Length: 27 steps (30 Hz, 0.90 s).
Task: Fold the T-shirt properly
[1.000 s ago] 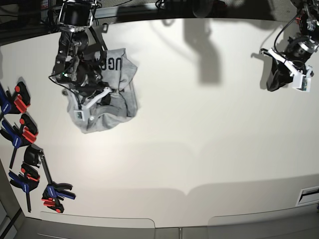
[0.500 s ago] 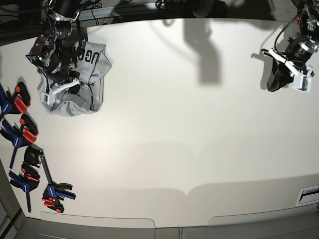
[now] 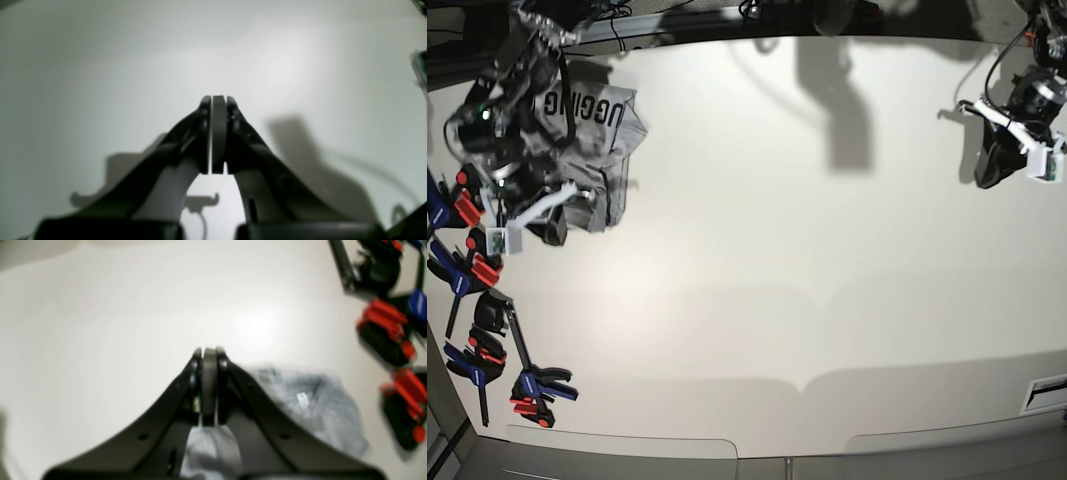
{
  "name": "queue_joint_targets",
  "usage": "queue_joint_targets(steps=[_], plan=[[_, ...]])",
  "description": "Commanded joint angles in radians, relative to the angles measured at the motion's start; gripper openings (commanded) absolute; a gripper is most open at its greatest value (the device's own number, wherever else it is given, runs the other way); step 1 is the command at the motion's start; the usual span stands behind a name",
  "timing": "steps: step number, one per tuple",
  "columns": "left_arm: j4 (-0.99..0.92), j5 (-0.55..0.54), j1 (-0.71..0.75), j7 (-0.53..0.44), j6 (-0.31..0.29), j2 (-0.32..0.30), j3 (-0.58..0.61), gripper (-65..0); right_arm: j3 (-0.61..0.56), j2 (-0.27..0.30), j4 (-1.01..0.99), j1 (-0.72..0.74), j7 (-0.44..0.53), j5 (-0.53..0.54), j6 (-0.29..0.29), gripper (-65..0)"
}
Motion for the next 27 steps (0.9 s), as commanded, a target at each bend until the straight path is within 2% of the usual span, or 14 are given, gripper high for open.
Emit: queue_joint_targets(steps=[1,6,8,11,14,16,18,22,25,27], plan=[[0.049,-0.015,0.03,-0.013,-0.008,-0.008,-0.04,-65.0,0.007,0.016,0.057,-0.045,0.016,0.014,0.002,-65.0],[0.187,-0.018,0.231,0.032,-0.007,0.055,-0.239,-65.0,0.007,0.016,0.232,-0.347,-0.025,0.014,0.002,-65.0],[0.214,-0.055,0.316,0.127,-0.007,0.088,-0.299,-65.0,0.007,0.016,0.266,-0.46,-0.064,0.018,0.002,-65.0],[0.204,-0.149,0.451,0.299,-0.013,0.095,-0.335,-65.0,0.006,0.015,0.266,-0.626,-0.12,0.07,0.002,-65.0],[0.149,-0.237,0.604,0.316,-0.062,0.095,-0.33,-65.0,0.006,-0.008,0.257,-0.774,-0.126,0.117,0.003,-65.0],[0.093,-0.299,0.686,0.304,-0.114,0.095,-0.323,-65.0,0.002,-0.011,0.218,-0.85,-0.097,0.121,0.006,-65.0],[0.022,-0.322,0.74,0.286,-0.15,0.095,-0.291,-65.0,-0.011,-0.002,0.131,-0.898,-0.026,0.117,0.049,-65.0],[-0.203,-0.283,0.762,0.22,-0.193,0.083,-0.127,-65.0,-0.103,0.049,-0.159,-0.909,0.096,0.118,0.079,-65.0],[-0.433,-0.144,0.719,0.03,-0.193,0.048,0.086,-65.0,-0.232,0.097,-0.437,-0.859,0.202,0.117,0.078,-65.0],[-0.595,-0.014,0.646,-0.152,-0.193,0.032,0.239,-65.0,-0.327,0.124,-0.641,-0.787,0.283,0.11,0.075,-65.0]])
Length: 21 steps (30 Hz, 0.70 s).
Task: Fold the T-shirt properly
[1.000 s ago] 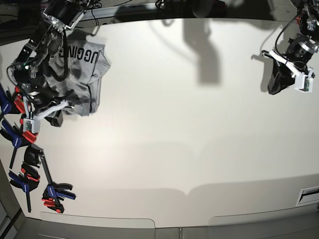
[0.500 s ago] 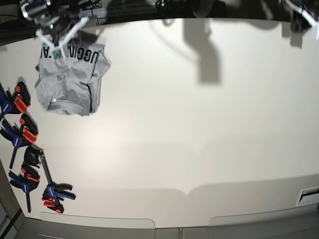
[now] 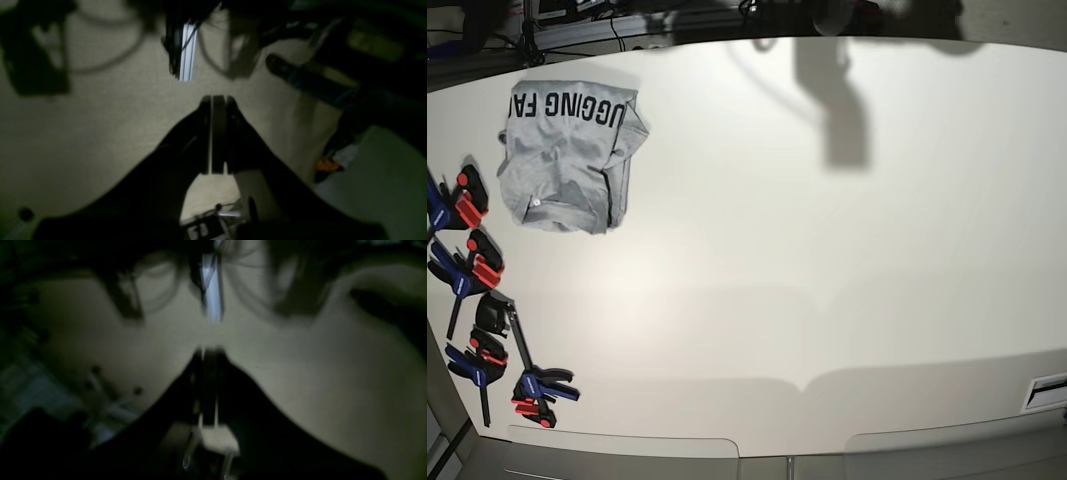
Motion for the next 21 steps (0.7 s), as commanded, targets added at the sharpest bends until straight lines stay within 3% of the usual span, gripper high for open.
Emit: queue_joint_targets(steps=[1,4,7,11,15,18,21], plan=[[-0.061,0.038,-0.03,-0.101,-0.009,-0.004,0.056,-65.0,-0.037,0.019,-0.084,0.039,0.044,0.005,0.0,-65.0],[-0.309,0.246,-0.209,-0.406,-0.009,0.01,0.227,-65.0,-0.178,0.022,-0.391,0.219,0.198,-0.053,-0.024,-65.0],[-0.544,0.409,-0.394,-0.571,0.003,0.051,0.323,-65.0,-0.32,0.003,-0.671,0.423,0.301,-0.072,-0.069,-65.0],[-0.799,0.515,-0.594,-0.585,0.154,0.122,0.365,-65.0,-0.485,-0.05,-0.951,0.658,0.4,-0.072,-0.161,-65.0],[-0.972,0.518,-0.727,-0.63,0.275,0.157,0.365,-65.0,-0.619,-0.121,-1.102,0.805,0.517,-0.071,-0.302,-65.0],[-1.039,0.518,-0.78,-0.645,0.308,0.159,0.365,-65.0,-0.686,-0.163,-1.154,0.849,0.552,-0.071,-0.413,-65.0],[-1.052,0.518,-0.79,-0.645,0.308,0.155,0.365,-65.0,-0.724,-0.181,-1.162,0.846,0.584,-0.071,-0.452,-65.0]])
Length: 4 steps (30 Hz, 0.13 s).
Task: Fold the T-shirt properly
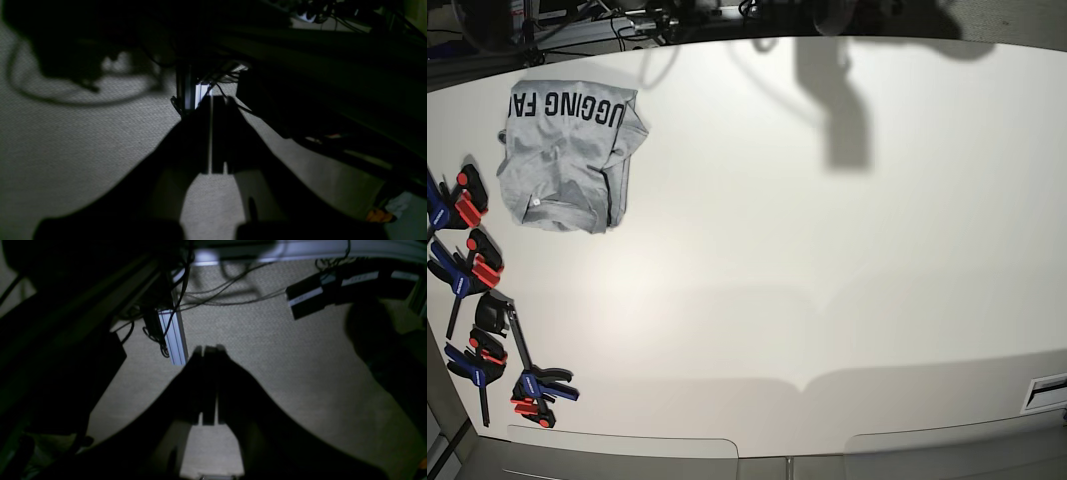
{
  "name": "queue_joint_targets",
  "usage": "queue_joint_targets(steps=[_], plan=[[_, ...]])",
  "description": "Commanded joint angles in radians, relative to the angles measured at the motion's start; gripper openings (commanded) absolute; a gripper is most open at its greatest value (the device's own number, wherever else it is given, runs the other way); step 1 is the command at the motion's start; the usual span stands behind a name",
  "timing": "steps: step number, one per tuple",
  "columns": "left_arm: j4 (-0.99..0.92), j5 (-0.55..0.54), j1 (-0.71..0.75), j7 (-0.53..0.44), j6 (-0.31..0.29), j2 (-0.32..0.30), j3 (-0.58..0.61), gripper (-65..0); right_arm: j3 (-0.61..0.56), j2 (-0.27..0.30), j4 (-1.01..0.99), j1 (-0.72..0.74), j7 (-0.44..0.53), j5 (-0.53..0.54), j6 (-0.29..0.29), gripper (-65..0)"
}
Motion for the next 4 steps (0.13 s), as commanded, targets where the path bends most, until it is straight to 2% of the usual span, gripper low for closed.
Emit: queue_joint_targets(steps=[1,4], plan=[[-0.002,-0.001,0.013,-0.006,-0.007,-0.005,0.001,-65.0,-0.004,0.006,-0.002,-0.006,0.006,0.003,-0.005,-65.0],[0.0,-0.002,0.013,-0.006,-0.008,-0.005,0.001,-65.0,-0.006,0.005,-0.002,-0.008,0.015,0.012,-0.007,-65.0]])
